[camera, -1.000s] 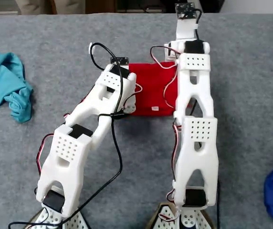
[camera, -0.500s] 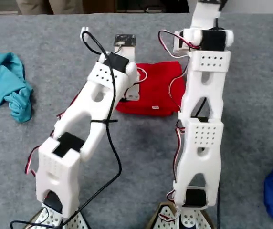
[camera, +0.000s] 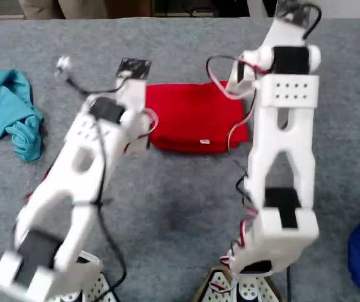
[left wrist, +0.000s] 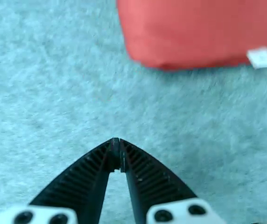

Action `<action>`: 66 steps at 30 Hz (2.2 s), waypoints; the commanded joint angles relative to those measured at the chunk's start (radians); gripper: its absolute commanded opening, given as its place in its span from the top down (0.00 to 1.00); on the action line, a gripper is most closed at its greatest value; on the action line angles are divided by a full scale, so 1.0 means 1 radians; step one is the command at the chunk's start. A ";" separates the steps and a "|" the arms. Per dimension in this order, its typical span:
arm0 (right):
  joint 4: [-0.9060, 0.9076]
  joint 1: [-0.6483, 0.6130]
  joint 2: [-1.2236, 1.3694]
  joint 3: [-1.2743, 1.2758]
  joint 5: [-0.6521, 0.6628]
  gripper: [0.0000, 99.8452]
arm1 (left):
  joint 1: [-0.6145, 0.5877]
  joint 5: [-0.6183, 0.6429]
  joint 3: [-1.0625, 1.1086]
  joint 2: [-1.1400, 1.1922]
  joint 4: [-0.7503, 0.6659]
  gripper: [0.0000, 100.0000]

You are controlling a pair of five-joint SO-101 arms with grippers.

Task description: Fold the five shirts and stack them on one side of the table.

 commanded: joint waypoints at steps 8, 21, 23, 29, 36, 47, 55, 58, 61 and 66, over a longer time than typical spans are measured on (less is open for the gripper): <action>-0.135 -0.090 -0.193 0.533 -0.333 0.82 | -0.158 -0.120 0.497 -0.674 -0.086 0.98; -0.631 -0.193 -0.200 0.812 -0.629 0.57 | -0.364 -0.117 0.552 -0.727 -0.005 0.98; -0.674 -0.237 -0.199 0.816 -0.672 0.54 | -0.364 -0.117 0.537 -0.727 0.020 0.98; -0.795 -0.306 -0.193 0.822 -0.796 0.53 | -0.365 -0.117 0.519 -0.727 0.054 0.98; -0.973 -0.220 -0.193 0.943 -0.855 0.53 | -0.365 -0.117 0.520 -0.727 0.054 0.98; -1.237 -0.163 -0.189 1.132 -0.850 0.53 | -0.365 -0.117 0.522 -0.727 0.054 0.98; -1.448 -0.163 0.001 1.133 -0.819 0.53 | -0.365 -0.118 0.523 -0.727 0.054 0.98; -1.447 -0.163 0.045 1.102 -0.806 0.53 | -0.365 -0.118 0.525 -0.727 0.054 0.98; -1.447 -0.163 0.048 1.101 -0.804 0.53 | -0.365 -0.118 0.525 -0.727 0.054 0.98; -1.447 -0.163 0.048 1.104 -0.804 0.53 | -0.365 -0.118 0.526 -0.727 0.054 0.98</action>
